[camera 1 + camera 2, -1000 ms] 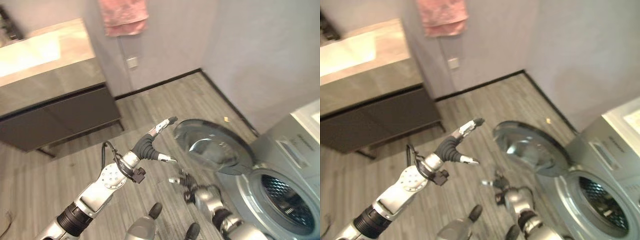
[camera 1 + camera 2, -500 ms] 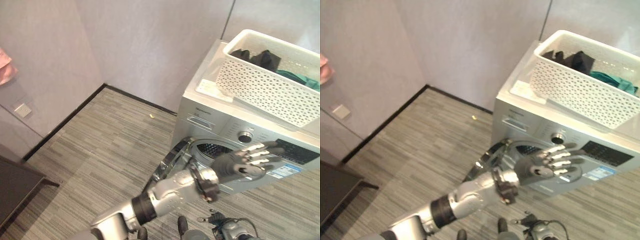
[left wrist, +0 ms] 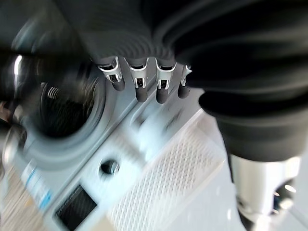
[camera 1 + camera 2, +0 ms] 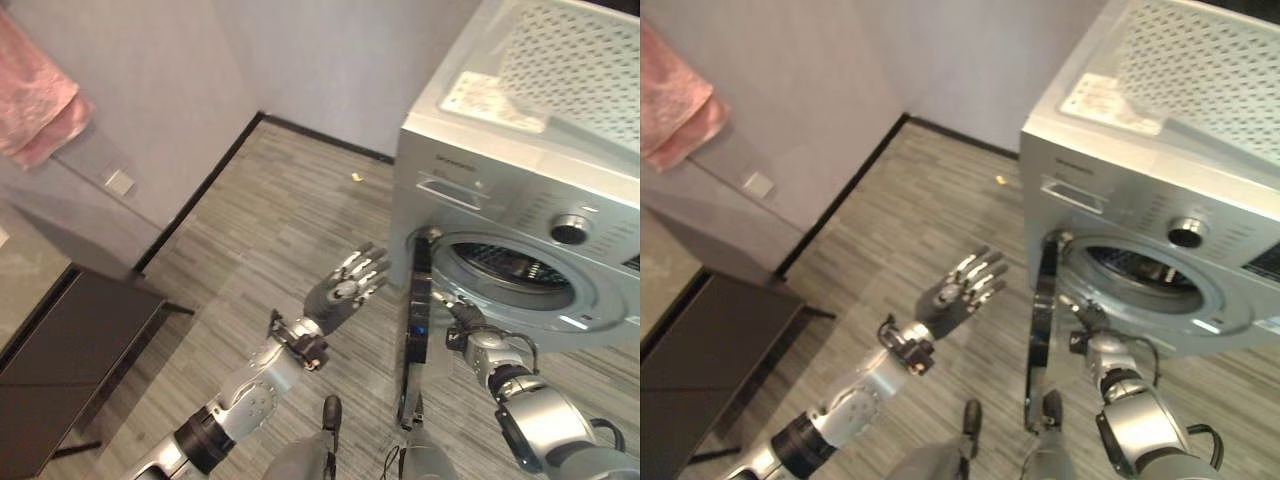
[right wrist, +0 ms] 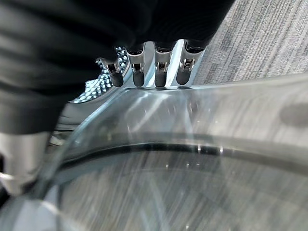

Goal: Grab the laundry basket,head to the washer,open it,put in the laundry and shut it.

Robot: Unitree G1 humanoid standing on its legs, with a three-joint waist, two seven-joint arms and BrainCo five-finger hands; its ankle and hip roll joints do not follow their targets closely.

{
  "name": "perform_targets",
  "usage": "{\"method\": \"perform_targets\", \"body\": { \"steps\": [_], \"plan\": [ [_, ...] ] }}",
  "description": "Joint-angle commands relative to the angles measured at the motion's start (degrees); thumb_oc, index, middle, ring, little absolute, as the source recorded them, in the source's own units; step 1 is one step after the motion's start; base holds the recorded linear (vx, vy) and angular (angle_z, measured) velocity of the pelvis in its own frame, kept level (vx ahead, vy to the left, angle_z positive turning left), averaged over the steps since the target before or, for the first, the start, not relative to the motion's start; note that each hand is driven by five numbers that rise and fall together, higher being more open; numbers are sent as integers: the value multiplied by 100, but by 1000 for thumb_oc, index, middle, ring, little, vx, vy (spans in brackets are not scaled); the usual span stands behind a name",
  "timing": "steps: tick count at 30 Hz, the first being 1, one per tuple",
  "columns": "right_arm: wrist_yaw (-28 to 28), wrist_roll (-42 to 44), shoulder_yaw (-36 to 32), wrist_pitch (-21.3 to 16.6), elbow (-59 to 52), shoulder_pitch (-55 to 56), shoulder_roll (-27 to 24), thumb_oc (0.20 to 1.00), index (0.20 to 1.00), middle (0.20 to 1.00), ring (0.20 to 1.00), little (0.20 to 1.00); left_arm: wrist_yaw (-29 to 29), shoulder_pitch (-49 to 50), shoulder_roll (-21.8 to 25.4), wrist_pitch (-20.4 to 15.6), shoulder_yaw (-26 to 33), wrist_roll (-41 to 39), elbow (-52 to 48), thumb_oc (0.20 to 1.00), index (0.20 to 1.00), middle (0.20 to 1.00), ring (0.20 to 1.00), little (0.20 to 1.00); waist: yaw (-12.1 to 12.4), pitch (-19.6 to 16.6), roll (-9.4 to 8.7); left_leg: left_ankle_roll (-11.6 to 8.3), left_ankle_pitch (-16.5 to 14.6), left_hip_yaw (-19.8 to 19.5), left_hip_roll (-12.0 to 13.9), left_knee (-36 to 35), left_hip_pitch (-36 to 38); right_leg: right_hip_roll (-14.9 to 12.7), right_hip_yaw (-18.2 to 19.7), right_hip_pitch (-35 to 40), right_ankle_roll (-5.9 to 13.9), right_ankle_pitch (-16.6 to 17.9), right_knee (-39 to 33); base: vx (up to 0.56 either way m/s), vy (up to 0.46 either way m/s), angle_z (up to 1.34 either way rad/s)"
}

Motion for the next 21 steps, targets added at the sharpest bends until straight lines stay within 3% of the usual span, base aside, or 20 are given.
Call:
{"method": "perform_targets", "body": {
  "steps": [1, 5, 12, 21],
  "plan": [
    [488, 329, -68, -28, 101, -571, 903, 1000, 1000, 1000, 1000, 1000, -395, -267, -103, 7, -379, -80, -377, 1000, 1000, 1000, 1000, 1000, 465, 136, -65, 277, -549, -256, -564, 248, -207, -182, 10, -245, 148, -362, 58, -35, -6, 32],
    [673, 590, -12, 18, -40, -270, 1269, 1000, 1000, 1000, 1000, 1000, -617, 307, 338, 182, -302, -51, -432, 1000, 1000, 1000, 1000, 1000, 551, 158, -52, 273, -501, -265, -526, 197, -208, -132, -29, -198, 123, -419, 58, 22, -3, 15],
    [801, 961, 570, 33, -326, 250, 2045, 1000, 1000, 1000, 1000, 1000, -547, 621, 465, 162, -254, 26, -308, 1000, 1000, 1000, 1000, 1000, 490, 72, -207, 253, -510, -251, -429, 51, 49, -74, -30, 31, 98, -523, 58, 17, 3, 0],
    [670, 874, 511, 7, -375, 403, 1979, 1000, 1000, 1000, 1000, 1000, -468, 498, 762, -55, 104, 691, -637, 1000, 1000, 1000, 1000, 1000, 461, -24, -244, 206, -524, -303, -374, -60, 278, -69, -150, 245, 100, -624, 58, 19, 8, 13]
  ]
}}
